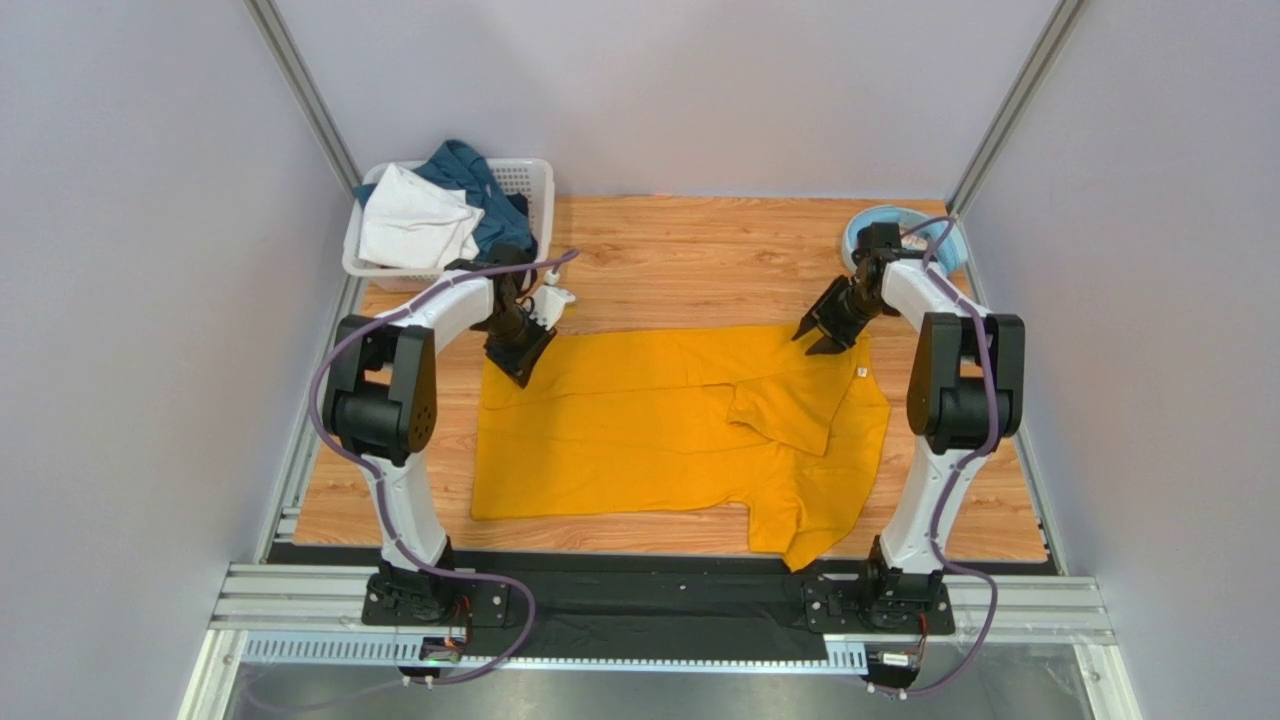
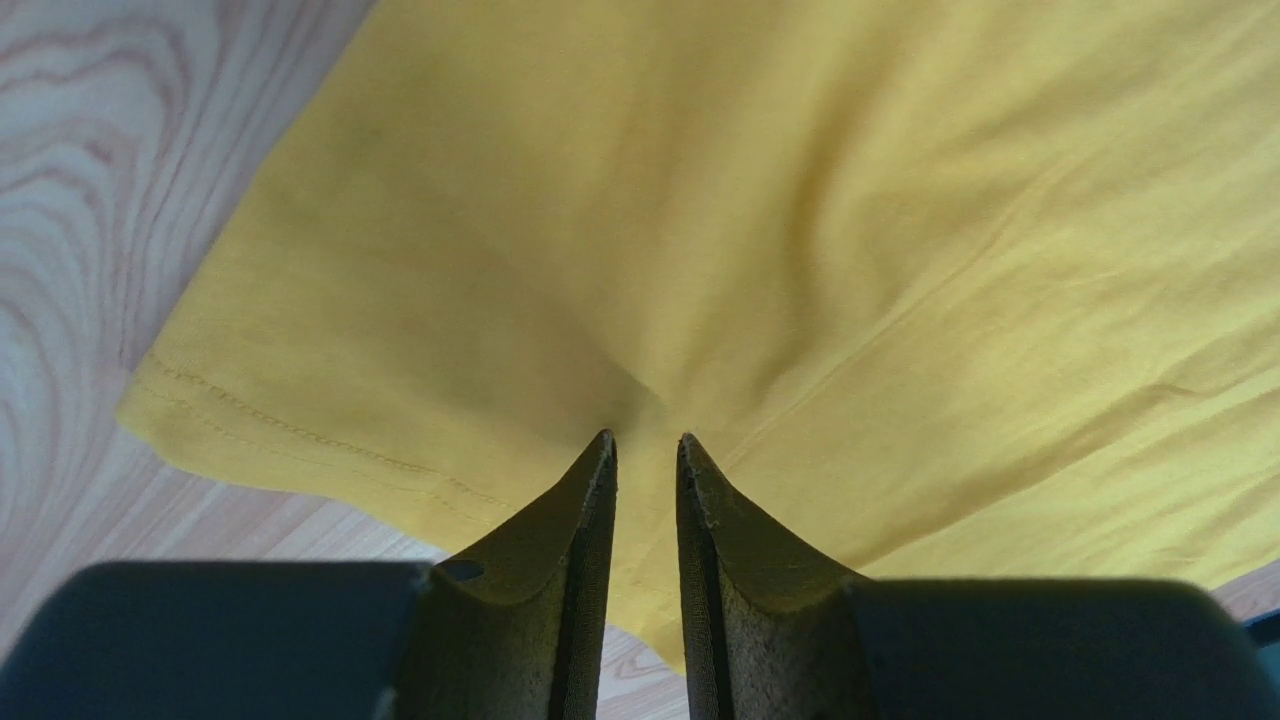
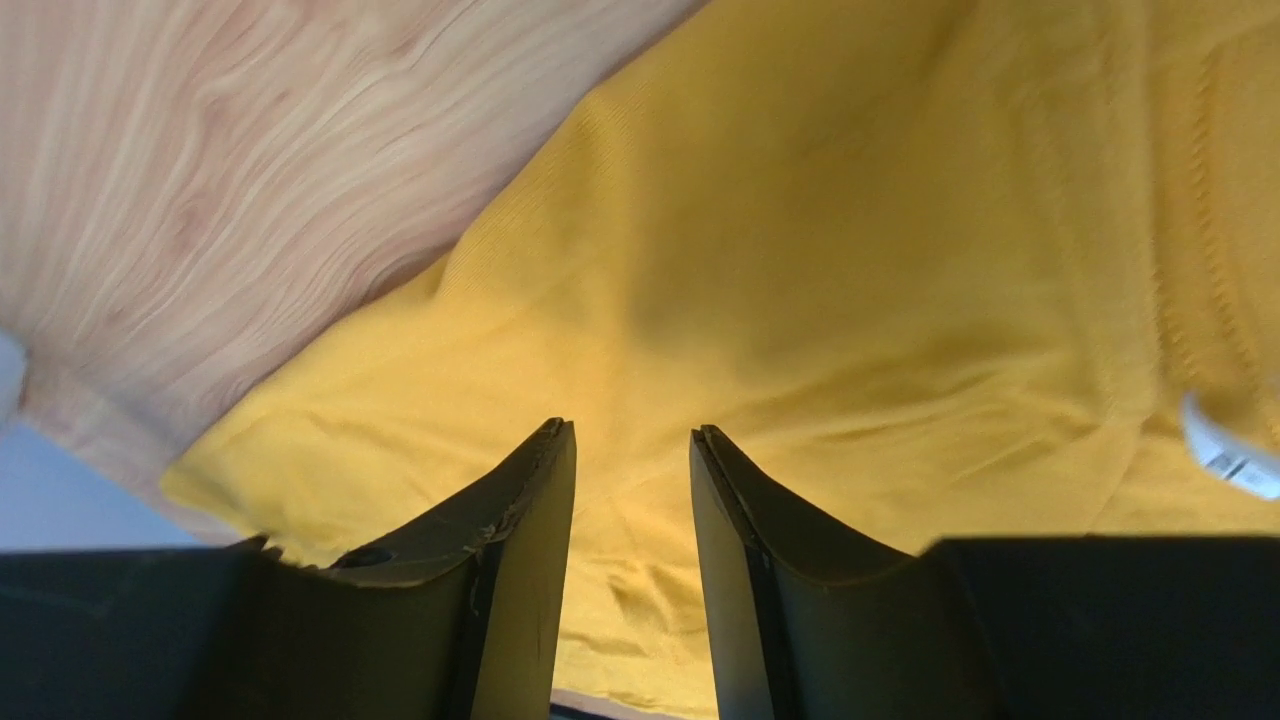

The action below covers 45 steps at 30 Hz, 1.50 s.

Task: Fold and stack the t-shirts
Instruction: Fold the tshirt

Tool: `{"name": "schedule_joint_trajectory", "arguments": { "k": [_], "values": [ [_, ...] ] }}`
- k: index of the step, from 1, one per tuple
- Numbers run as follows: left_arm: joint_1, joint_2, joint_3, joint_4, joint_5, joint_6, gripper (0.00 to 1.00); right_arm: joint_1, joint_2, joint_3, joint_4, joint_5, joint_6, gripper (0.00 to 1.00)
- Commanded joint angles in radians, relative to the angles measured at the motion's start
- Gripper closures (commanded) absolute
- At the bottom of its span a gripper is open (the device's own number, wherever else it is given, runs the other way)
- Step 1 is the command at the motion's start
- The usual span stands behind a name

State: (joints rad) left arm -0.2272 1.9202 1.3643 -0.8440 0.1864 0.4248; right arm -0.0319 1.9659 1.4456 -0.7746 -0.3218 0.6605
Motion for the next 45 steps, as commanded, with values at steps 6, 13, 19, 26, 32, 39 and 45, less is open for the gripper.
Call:
{"name": "schedule_joint_trajectory", "arguments": {
  "k": [6,13,19,26,32,39,45],
  "values": [
    [0.066,0.033,0.038,0.006,0.038,0.005,0.73,0.001,0.116,0.119,-0.101,0.17,-0.024,0.64],
    [0.068,0.06,0.071,0.008,0.053,-0.036,0.73,-0.008,0.119,0.085,-0.065,0.138,-0.021,0.68],
    [0.071,0.166,0.223,-0.006,0.042,-0.098,0.73,-0.025,0.172,0.13,-0.06,0.107,-0.012,0.68],
    [0.072,0.362,0.518,-0.109,-0.018,-0.113,0.74,-0.026,0.295,0.294,-0.077,0.066,-0.002,0.68],
    [0.078,0.321,0.458,-0.096,-0.027,-0.093,0.74,-0.03,0.346,0.42,-0.081,0.01,-0.007,0.68],
    [0.095,0.214,0.354,-0.046,-0.054,-0.066,0.75,-0.026,0.343,0.519,-0.109,-0.022,-0.024,0.63],
    [0.109,0.132,0.345,-0.059,-0.053,-0.049,0.74,0.015,0.236,0.538,-0.201,-0.005,-0.082,0.56]
  ]
}}
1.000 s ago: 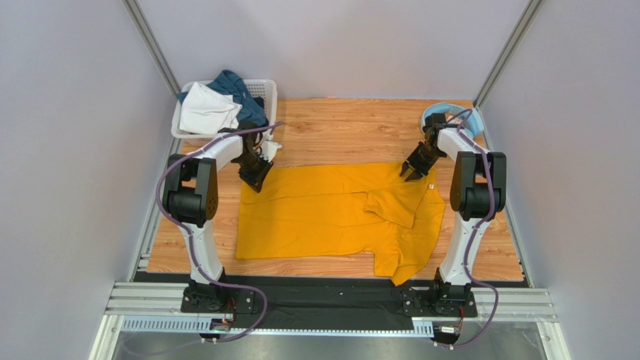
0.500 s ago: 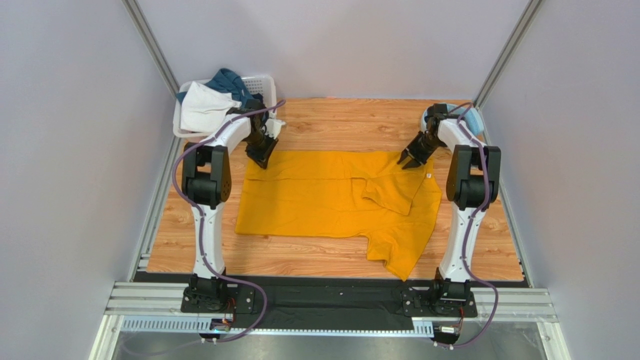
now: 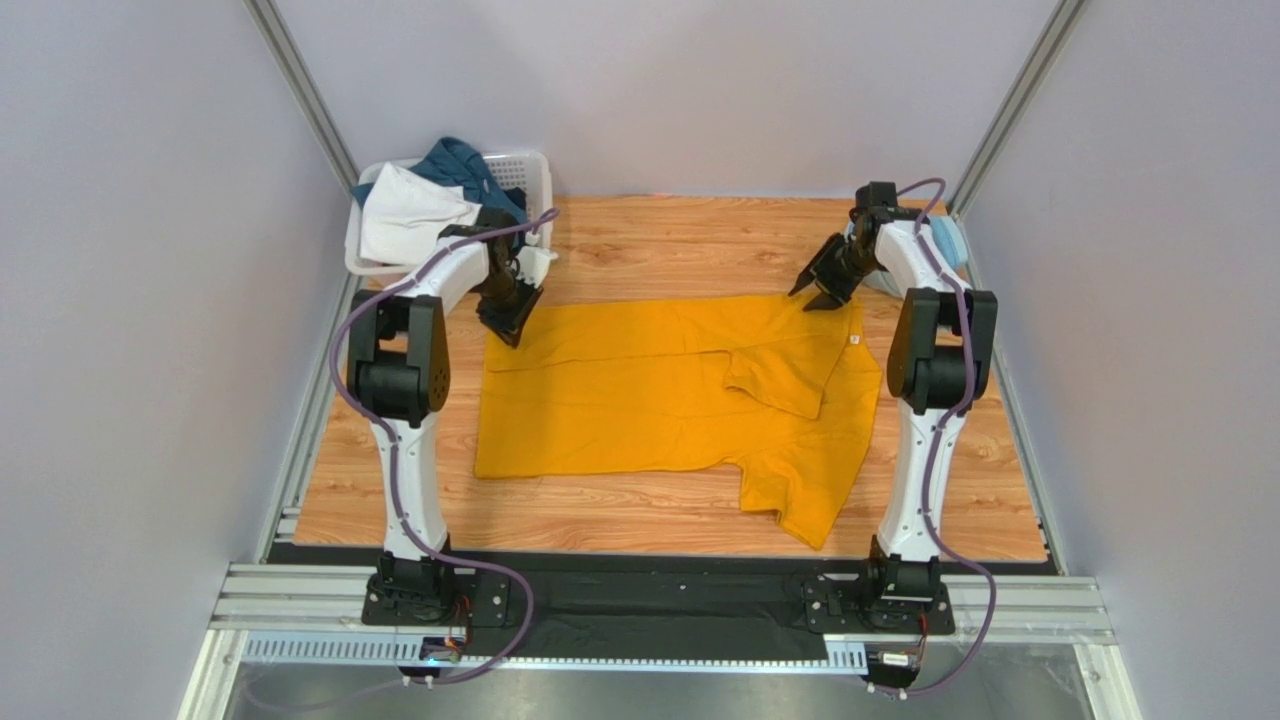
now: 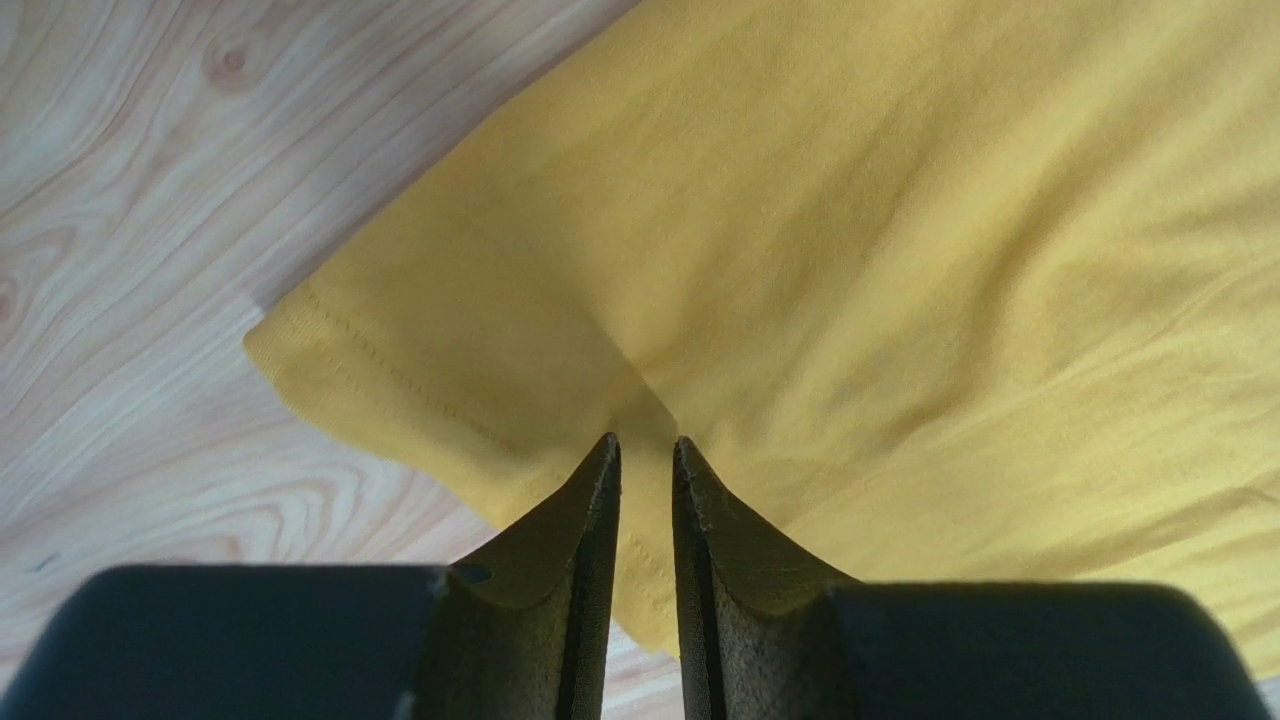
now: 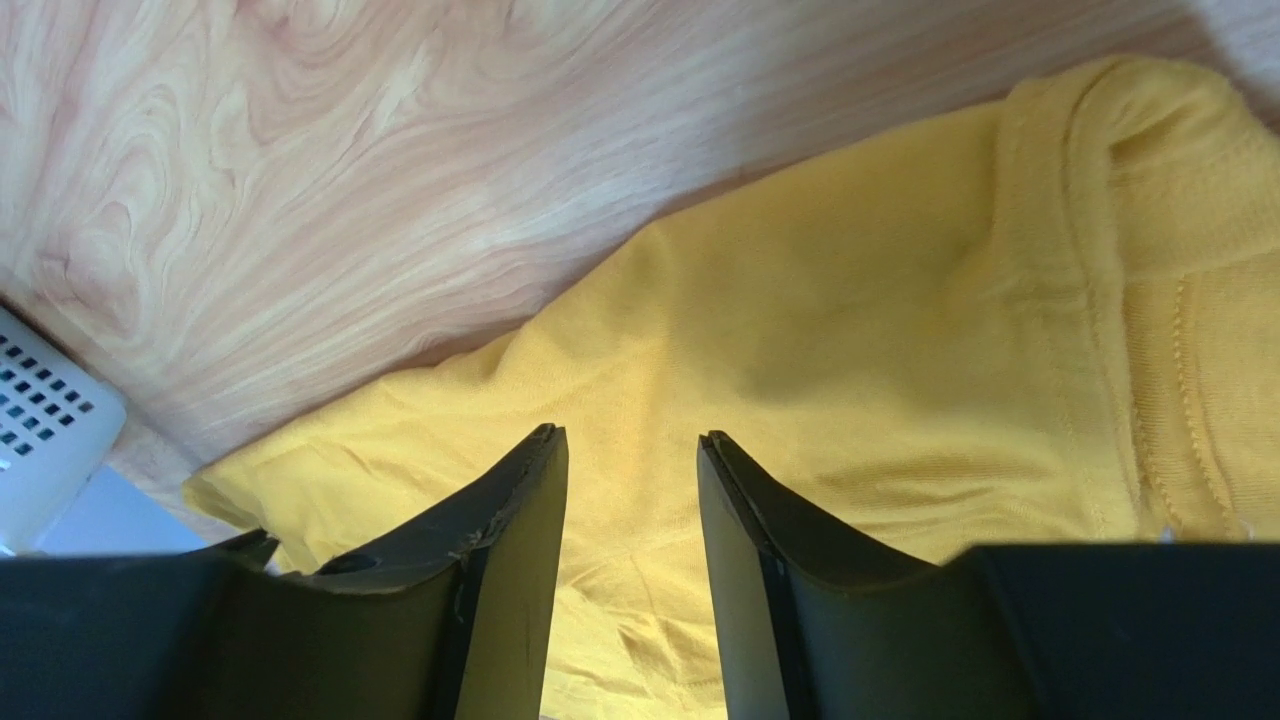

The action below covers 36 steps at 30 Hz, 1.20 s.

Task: Fold and stack the t-shirts
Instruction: Fold the tshirt

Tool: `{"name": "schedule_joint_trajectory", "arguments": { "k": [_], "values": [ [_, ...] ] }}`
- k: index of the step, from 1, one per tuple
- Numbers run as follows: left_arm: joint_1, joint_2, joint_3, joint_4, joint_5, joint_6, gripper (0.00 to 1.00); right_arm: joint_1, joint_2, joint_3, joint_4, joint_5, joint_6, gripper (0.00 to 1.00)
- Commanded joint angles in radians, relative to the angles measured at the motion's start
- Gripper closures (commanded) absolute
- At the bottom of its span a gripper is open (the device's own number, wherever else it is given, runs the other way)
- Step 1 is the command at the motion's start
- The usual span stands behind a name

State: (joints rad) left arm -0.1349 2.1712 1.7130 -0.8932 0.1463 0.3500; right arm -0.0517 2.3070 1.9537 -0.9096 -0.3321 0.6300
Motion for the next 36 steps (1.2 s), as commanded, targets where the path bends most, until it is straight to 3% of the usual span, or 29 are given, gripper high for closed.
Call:
{"name": "schedule_joint_trajectory", "arguments": {
  "k": [1,6,8,9,12,13,17,21,24,31,36],
  "values": [
    [0.017,-0.167,-0.012,-0.016,-0.005,0.027,0.74,0.044,-0.182,0.015,-0.069,0.016,-0.055,0.55],
    [0.017,-0.347,-0.026,-0.055,0.047,0.055,0.73,0.144,-0.427,-0.032,-0.152,0.149,-0.128,0.49],
    [0.017,-0.425,-0.027,-0.099,0.073,0.063,0.73,0.196,-0.487,-0.058,-0.23,0.247,-0.139,0.42],
    [0.017,-0.451,-0.035,-0.124,0.14,0.082,0.73,0.217,-0.551,-0.117,-0.251,0.277,-0.142,0.36],
    [0.012,-0.569,-0.151,-0.208,0.269,0.134,0.73,0.289,-0.703,-0.295,-0.249,0.262,-0.116,0.39],
    [0.008,-0.592,-0.265,-0.202,0.271,0.145,0.73,0.306,-0.74,-0.429,-0.23,0.242,-0.11,0.39],
    [0.004,-0.683,-0.559,-0.113,0.208,0.185,0.74,0.403,-0.854,-0.735,-0.198,0.249,-0.075,0.41],
    [0.004,-0.807,-0.806,-0.015,0.115,0.233,0.74,0.469,-0.983,-0.949,-0.195,0.26,-0.017,0.3],
    [0.006,-0.867,-0.866,0.0,0.055,0.25,0.74,0.513,-1.075,-1.029,-0.238,0.295,0.062,0.25],
    [0.006,-0.935,-0.917,-0.05,0.045,0.241,0.73,0.52,-1.23,-1.113,-0.351,0.298,0.119,0.26],
    [0.006,-0.91,-0.946,-0.02,0.052,0.218,0.73,0.52,-1.304,-1.233,-0.331,0.28,0.157,0.28]
  ]
}}
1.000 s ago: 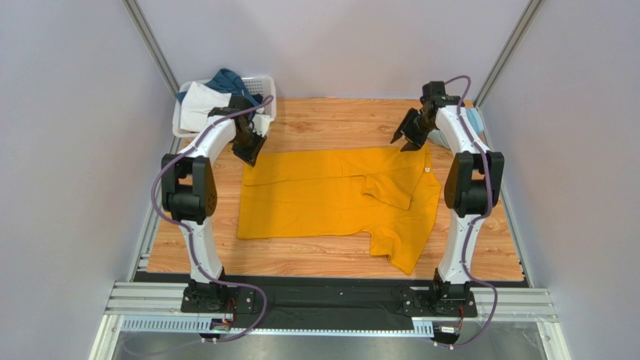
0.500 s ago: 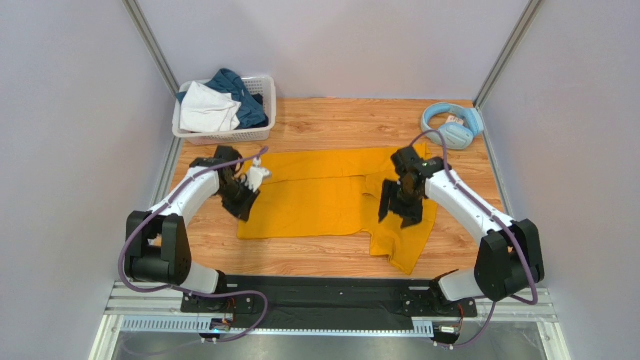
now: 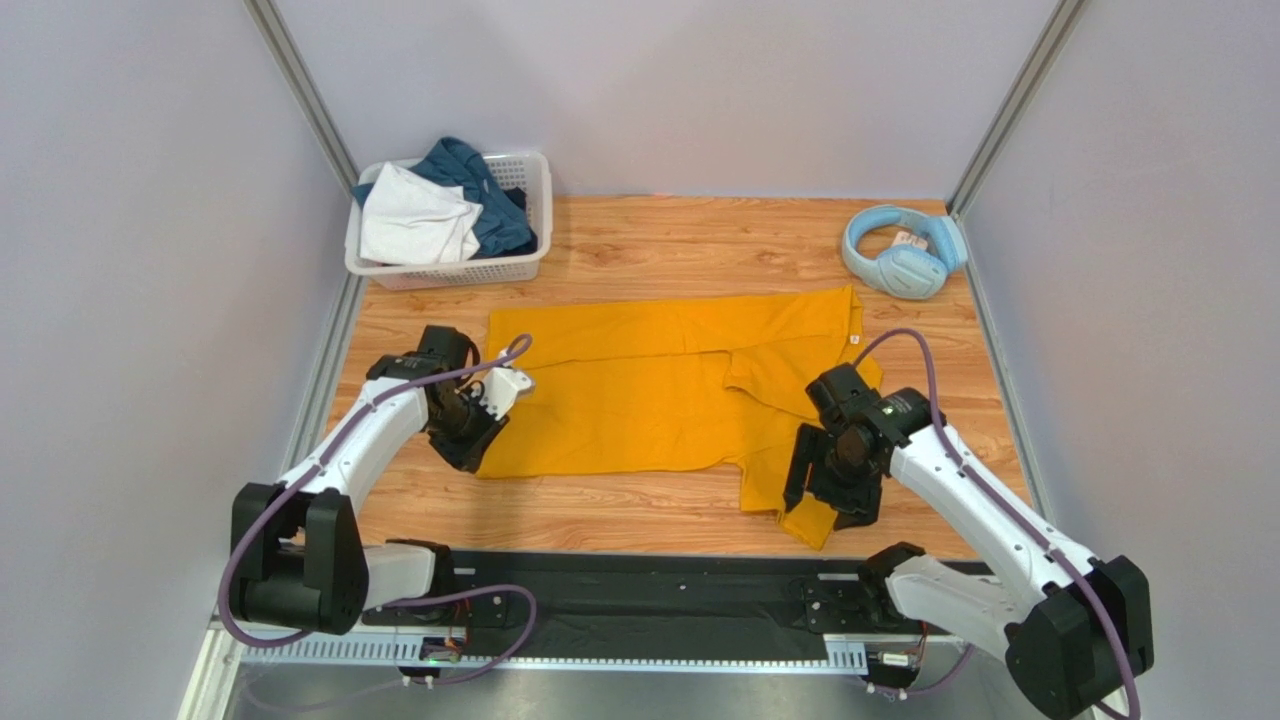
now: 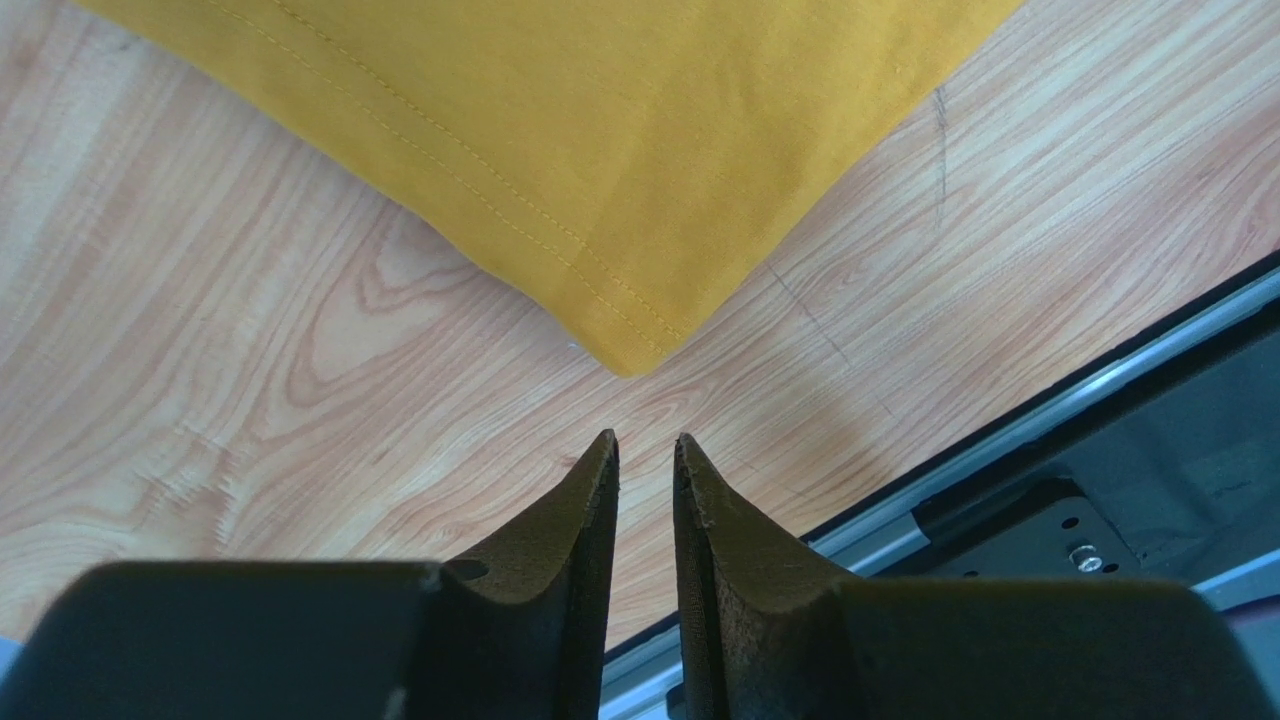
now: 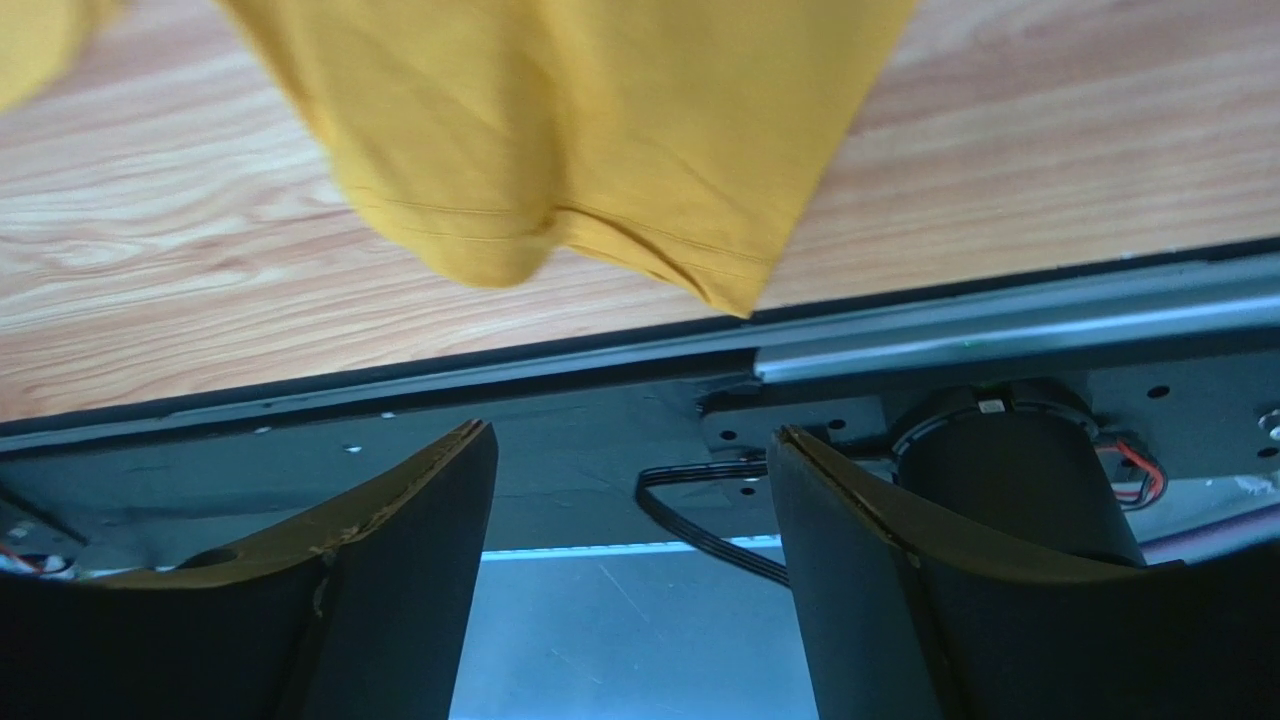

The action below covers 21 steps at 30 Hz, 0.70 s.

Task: Fold and stack the t-shirts
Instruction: Fold the tshirt

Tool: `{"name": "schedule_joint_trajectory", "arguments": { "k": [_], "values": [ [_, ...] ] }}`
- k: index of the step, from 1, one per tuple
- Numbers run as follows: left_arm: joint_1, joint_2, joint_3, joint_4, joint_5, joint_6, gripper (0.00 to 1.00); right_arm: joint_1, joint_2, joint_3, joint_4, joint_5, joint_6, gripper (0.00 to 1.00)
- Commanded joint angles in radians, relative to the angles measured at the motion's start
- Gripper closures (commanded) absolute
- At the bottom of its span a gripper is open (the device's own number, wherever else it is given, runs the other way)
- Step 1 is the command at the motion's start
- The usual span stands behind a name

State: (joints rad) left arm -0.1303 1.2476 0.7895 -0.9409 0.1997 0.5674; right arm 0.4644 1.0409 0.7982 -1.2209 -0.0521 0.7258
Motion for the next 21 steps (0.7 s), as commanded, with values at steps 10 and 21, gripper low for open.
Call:
{"name": "schedule_joint_trajectory", "arguments": {
  "k": [10,21],
  "values": [
    [0.001,0.064,-0.068,0.126,-0.008,-0.021,0.73,0.003,-0.082,-0.191,0.031,0.017,0.112,0.33],
    [0.001,0.052,-0.107,0.214,-0.014,-0.058,0.7,0.003,-0.03,-0.275,0.188,0.093,0.196,0.41]
  ]
}}
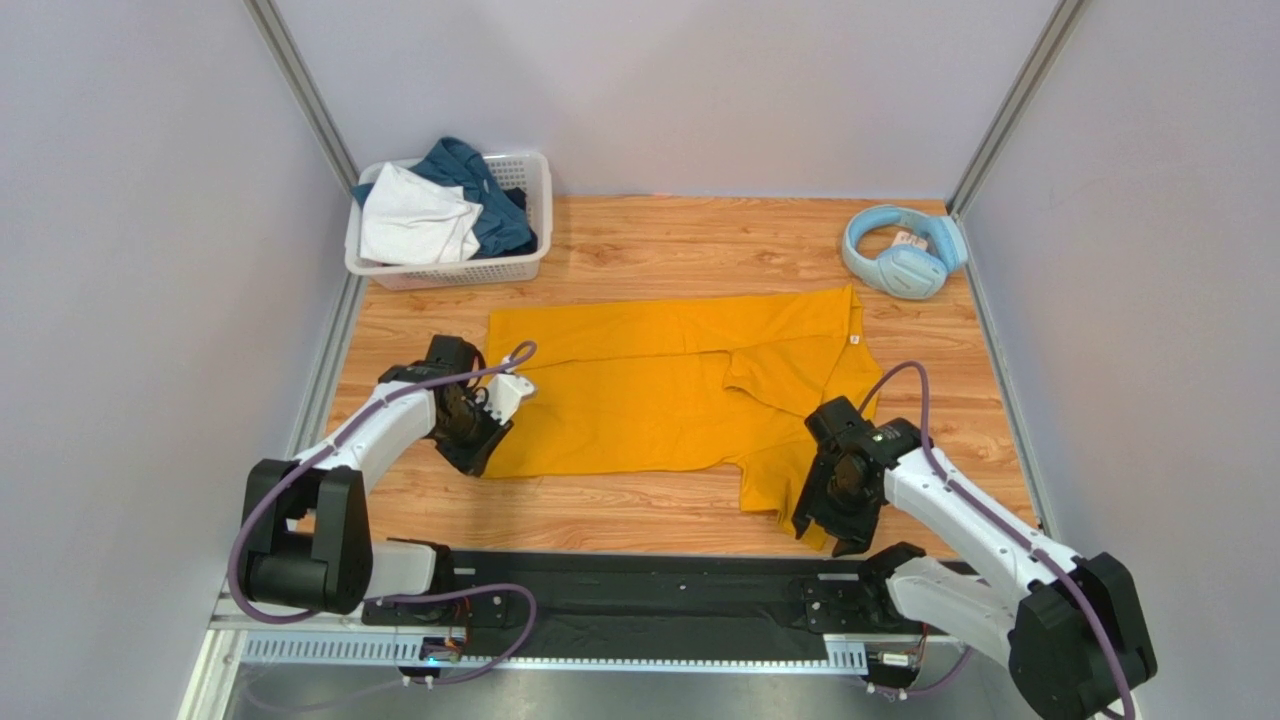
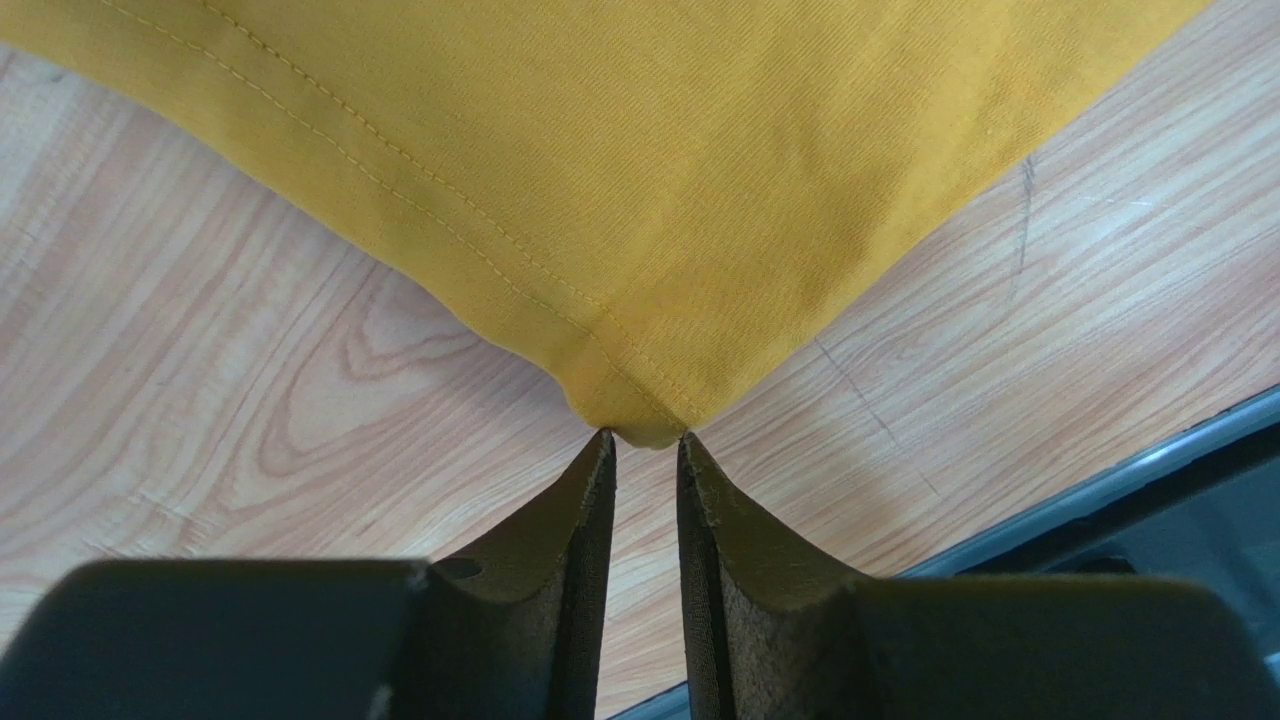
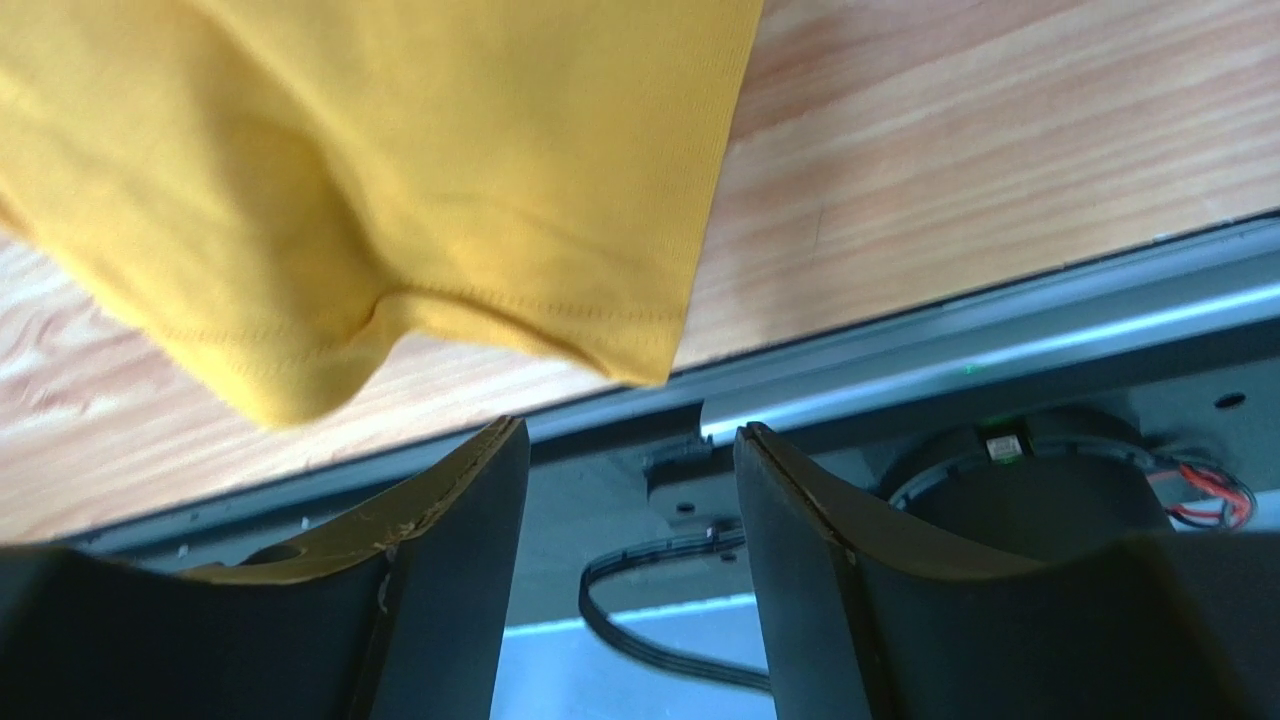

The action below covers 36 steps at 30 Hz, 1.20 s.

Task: Fold and stack the t-shirts
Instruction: Fold the tshirt

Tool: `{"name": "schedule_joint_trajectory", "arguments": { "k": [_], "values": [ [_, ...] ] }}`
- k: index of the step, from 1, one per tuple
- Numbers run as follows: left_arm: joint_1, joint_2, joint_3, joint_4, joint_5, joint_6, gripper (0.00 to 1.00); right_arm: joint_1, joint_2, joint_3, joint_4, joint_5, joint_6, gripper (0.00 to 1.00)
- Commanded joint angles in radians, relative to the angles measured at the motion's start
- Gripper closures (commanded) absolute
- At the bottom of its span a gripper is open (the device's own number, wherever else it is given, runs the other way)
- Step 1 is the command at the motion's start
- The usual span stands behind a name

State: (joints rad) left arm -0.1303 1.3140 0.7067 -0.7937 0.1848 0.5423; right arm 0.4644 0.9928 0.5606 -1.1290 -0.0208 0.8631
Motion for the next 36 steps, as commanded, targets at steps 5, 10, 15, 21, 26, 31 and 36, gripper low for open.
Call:
{"name": "schedule_joint_trajectory", "arguments": {
  "k": [5,10,15,21,26,31,36],
  "values": [
    [0.001,-0.015,-0.05,0.149,0.001,-0.048,0.69,0.005,-0.006,-0.113,0.208,0.101,0.099,0.38],
    [0.001,0.002,-0.047,0.166,0.008,-0.053,0.69,0.006,-0.055,-0.111,0.196,0.176,0.132,0.43],
    [0.003,-0.055,-0.024,0.114,0.013,-0.045,0.69,0.006,-0.094,-0.126,0.183,0.179,0.162,0.49],
    [0.003,-0.079,-0.007,0.076,0.012,-0.045,0.69,0.006,-0.1,-0.14,0.184,0.171,0.166,0.59],
    [0.003,-0.065,-0.009,0.077,0.015,-0.054,0.69,0.006,-0.092,-0.136,0.186,0.163,0.163,0.68],
    [0.003,-0.052,0.002,0.076,0.009,-0.054,0.69,0.006,-0.088,-0.128,0.175,0.159,0.16,0.73],
    [0.003,-0.044,0.014,0.051,-0.002,-0.05,0.61,0.006,-0.086,-0.13,0.173,0.153,0.155,0.73]
  ]
}}
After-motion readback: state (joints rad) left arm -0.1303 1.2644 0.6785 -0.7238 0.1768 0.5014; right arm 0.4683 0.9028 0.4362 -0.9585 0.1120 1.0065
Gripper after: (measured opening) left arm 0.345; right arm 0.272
